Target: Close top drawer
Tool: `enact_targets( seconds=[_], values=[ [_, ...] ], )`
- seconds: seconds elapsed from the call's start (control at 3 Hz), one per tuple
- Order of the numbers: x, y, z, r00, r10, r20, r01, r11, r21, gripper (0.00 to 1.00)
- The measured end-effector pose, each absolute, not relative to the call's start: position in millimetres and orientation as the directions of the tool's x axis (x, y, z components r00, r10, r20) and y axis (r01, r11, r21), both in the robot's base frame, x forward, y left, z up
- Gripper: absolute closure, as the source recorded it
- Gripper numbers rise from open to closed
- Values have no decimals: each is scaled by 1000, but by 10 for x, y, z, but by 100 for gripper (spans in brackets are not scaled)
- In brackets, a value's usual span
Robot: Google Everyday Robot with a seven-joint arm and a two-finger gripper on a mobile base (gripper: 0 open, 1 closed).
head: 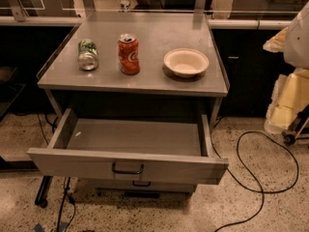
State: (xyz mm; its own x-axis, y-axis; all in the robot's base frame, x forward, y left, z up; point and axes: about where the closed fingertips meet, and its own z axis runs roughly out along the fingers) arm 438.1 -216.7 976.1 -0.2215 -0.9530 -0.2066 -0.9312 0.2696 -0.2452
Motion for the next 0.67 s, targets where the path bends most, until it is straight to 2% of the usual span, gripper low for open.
enact_targets(
  seconds=[0.33,0.67],
  values=[
    [4381,-2167,9761,-222,-953,-207,-931,270,-245,0],
    [4381,-2167,9761,-222,-953,-207,-931,270,-245,21]
  ],
)
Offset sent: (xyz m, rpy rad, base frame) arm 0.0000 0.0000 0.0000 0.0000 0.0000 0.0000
